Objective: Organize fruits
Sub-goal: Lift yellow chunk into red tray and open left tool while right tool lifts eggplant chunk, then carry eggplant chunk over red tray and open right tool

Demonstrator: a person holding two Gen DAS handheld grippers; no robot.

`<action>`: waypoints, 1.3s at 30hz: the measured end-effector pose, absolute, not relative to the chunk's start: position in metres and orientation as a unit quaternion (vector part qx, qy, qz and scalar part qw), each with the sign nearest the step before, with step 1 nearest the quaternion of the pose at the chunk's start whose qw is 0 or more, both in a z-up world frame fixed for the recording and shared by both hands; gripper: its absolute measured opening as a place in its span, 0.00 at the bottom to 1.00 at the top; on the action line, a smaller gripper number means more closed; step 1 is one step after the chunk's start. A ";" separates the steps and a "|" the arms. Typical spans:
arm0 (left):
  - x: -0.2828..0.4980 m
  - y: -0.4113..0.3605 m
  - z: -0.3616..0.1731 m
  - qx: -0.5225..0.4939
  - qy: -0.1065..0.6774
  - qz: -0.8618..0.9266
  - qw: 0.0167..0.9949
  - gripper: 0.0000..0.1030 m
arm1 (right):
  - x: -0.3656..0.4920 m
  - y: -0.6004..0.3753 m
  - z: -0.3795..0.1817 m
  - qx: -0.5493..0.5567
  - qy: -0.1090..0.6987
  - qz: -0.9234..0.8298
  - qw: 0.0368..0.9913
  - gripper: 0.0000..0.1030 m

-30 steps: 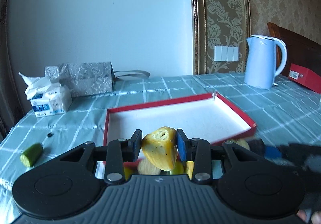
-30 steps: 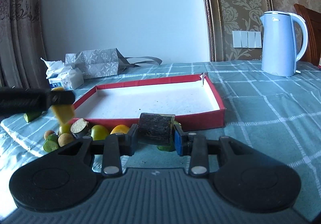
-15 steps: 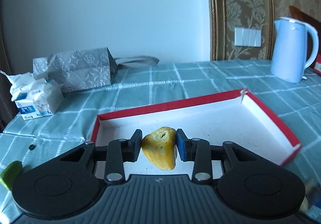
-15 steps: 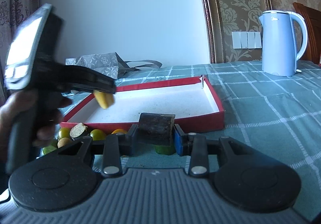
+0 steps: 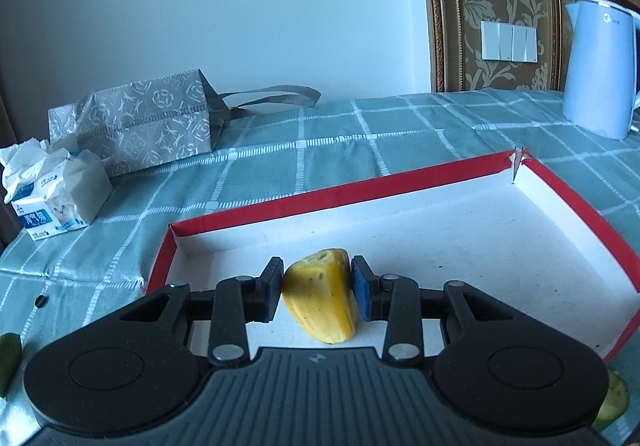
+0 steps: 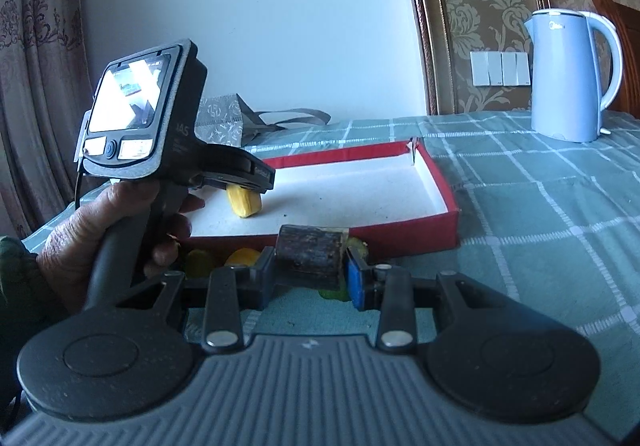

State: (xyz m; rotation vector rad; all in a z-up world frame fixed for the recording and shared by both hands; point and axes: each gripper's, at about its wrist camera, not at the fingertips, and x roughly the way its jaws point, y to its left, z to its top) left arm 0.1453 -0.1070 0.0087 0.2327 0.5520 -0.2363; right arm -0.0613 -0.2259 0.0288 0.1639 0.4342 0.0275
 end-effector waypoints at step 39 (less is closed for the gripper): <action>-0.018 -0.016 -0.002 0.018 0.281 -0.153 0.947 0.36 | -0.065 -0.224 0.030 0.072 0.209 0.002 0.975 0.33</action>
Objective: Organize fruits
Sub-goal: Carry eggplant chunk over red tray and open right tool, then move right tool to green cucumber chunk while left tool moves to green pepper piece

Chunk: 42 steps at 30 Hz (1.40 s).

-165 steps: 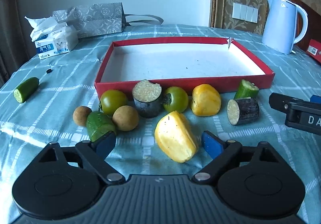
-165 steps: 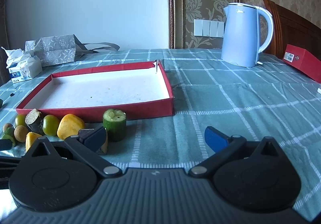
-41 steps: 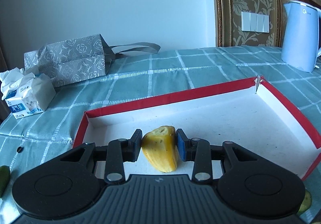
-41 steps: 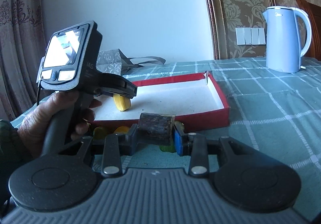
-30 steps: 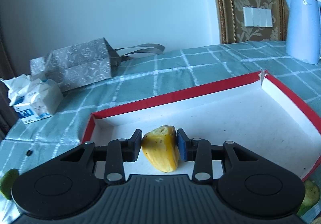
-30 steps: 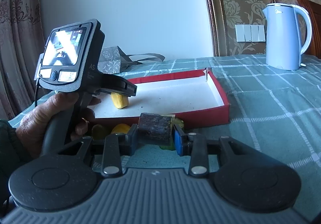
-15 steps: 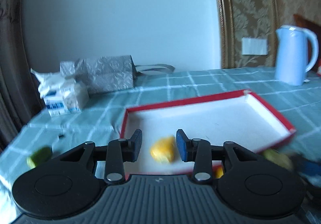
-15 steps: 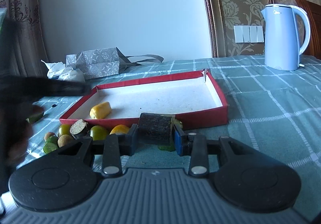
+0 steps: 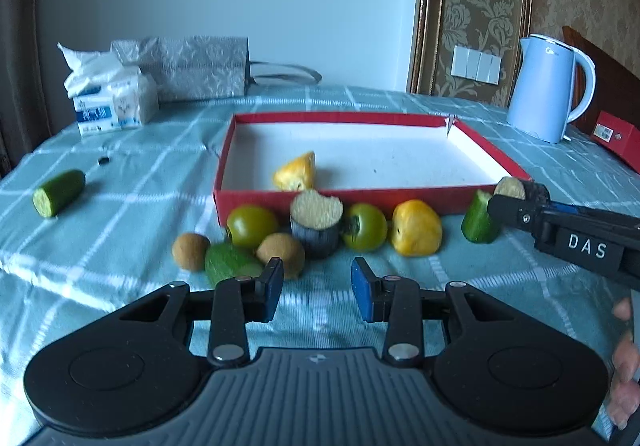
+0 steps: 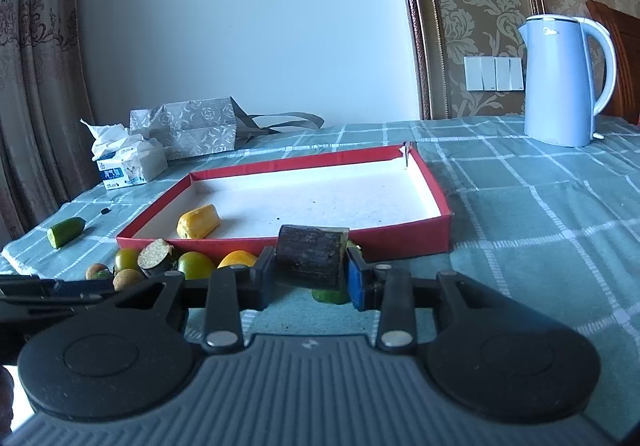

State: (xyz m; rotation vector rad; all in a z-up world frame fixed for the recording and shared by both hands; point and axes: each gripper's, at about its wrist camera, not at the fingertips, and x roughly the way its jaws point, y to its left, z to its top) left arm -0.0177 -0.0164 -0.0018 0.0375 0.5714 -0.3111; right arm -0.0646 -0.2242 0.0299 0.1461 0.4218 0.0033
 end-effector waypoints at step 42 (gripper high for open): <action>-0.026 -0.012 -0.010 0.004 0.249 -0.173 0.953 0.38 | 0.075 -0.265 0.048 0.078 0.299 -0.040 0.950 0.63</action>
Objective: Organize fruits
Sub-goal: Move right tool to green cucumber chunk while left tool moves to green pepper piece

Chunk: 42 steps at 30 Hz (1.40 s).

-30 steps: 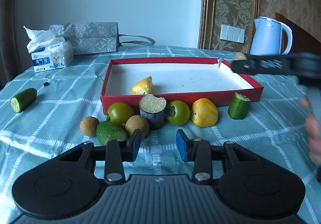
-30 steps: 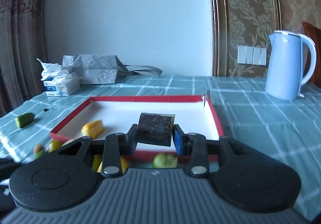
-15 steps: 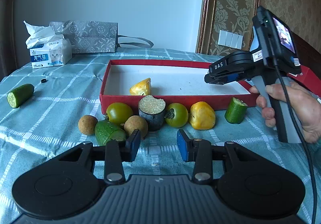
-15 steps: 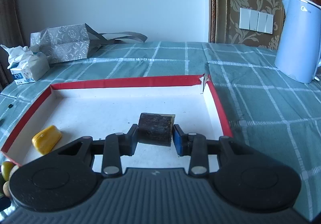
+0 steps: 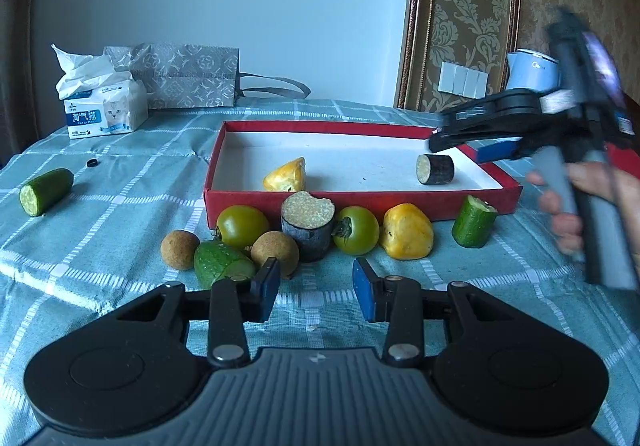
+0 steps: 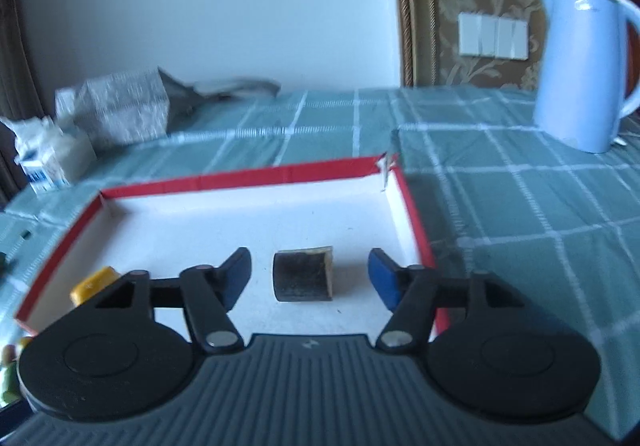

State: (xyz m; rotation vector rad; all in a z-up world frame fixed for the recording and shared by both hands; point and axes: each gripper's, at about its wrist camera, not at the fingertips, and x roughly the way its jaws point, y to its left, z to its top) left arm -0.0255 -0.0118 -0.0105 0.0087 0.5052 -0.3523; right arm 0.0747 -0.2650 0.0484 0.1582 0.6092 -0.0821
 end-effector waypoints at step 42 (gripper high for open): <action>-0.015 0.021 0.000 -0.007 0.272 -0.102 0.957 0.38 | -0.056 -0.239 0.040 0.062 0.174 -0.091 0.979 0.89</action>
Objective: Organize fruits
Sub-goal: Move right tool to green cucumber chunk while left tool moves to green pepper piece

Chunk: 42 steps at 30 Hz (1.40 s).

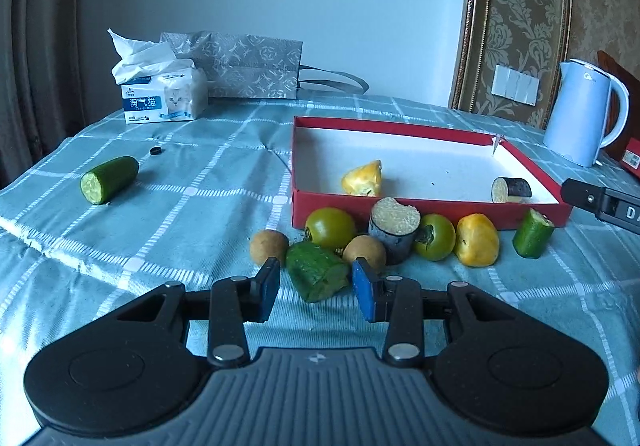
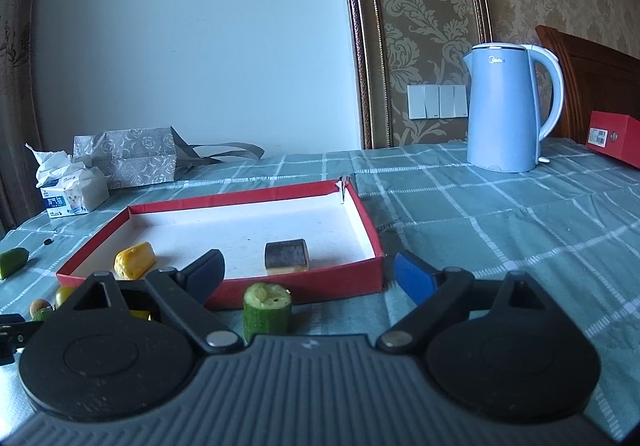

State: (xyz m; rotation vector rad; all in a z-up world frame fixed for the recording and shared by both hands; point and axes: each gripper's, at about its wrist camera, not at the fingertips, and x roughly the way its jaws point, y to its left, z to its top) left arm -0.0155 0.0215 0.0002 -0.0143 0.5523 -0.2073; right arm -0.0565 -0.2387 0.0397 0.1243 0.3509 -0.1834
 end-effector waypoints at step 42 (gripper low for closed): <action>0.006 0.020 -0.010 -0.011 0.295 -0.114 0.948 0.35 | -0.052 -0.234 0.036 0.053 0.186 -0.088 0.977 0.92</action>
